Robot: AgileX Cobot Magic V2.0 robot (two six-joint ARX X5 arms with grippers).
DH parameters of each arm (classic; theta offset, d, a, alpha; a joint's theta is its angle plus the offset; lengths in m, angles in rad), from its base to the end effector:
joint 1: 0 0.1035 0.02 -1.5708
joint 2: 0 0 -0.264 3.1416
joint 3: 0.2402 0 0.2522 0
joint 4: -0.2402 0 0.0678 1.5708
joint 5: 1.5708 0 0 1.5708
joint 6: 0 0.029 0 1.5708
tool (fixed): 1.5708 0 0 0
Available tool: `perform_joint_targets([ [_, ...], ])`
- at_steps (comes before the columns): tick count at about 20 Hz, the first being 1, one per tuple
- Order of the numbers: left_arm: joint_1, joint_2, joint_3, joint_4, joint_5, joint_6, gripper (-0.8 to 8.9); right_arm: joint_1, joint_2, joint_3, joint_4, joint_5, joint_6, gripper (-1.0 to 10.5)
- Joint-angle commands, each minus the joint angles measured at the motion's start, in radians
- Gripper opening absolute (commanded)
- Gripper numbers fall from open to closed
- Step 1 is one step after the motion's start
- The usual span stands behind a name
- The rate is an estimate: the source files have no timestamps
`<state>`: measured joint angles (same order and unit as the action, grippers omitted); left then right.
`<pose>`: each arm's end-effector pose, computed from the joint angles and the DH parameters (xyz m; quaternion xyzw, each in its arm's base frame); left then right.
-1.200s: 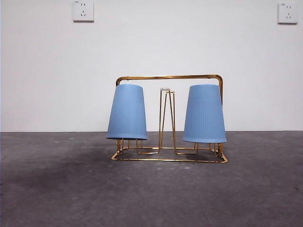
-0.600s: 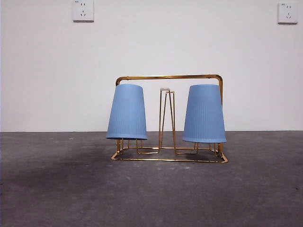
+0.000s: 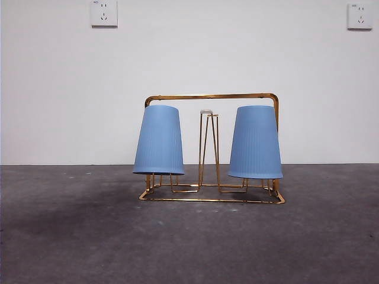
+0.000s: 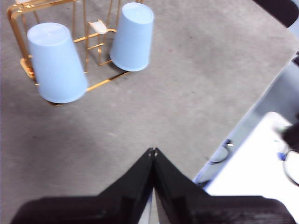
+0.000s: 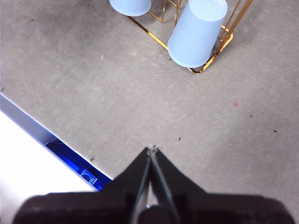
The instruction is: Pick up cup 1,put cup 1 in the cup rack,pick up cup 2,put cup 2 in the cup rack
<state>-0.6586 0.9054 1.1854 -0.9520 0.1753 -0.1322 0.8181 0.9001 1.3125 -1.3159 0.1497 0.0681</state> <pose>0.1165 -0.0966 0.3766 0.0217 0.3447 -0.3604 0.8665 0.0825 0.0817 0.3877 -0.1740 0.3962 0.2818 0.8563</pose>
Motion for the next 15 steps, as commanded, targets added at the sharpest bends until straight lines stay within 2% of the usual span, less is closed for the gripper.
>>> perform_joint_targets([
  [1, 0.003, 0.002, 0.001, 0.078, -0.135, 0.067, -0.04, 0.001, 0.001, -0.008, 0.003, 0.000, 0.011, 0.0],
  [2, 0.001, 0.001, -0.004, 0.138, -0.192, 0.105, -0.04, 0.001, 0.001, -0.008, 0.003, 0.000, 0.011, 0.0],
  [4, 0.042, -0.030, -0.012, 0.295, -0.266, 0.235, -0.04, 0.001, 0.001, -0.008, 0.003, 0.000, 0.011, 0.0],
  [5, 0.085, -0.053, -0.029, 0.402, -0.249, 0.323, -0.04, 0.001, 0.001, -0.008, 0.004, 0.000, 0.011, 0.0],
  [7, 0.194, -0.124, -0.116, 0.630, -0.145, 0.418, -0.04, 0.001, 0.001, -0.008, 0.005, 0.000, 0.011, 0.0],
  [9, 0.321, -0.218, -0.261, 0.830, -0.046, 0.428, -0.04, 0.001, 0.001, -0.008, 0.005, 0.000, 0.010, 0.0],
  [11, 0.440, -0.317, -0.417, 0.937, -0.045, 0.419, -0.04, 0.001, 0.001, -0.008, 0.006, 0.000, 0.011, 0.0],
  [15, 0.593, -0.496, -0.676, 0.938, -0.048, 0.417, -0.03, 0.001, 0.001, -0.008, 0.006, 0.000, 0.010, 0.0],
])
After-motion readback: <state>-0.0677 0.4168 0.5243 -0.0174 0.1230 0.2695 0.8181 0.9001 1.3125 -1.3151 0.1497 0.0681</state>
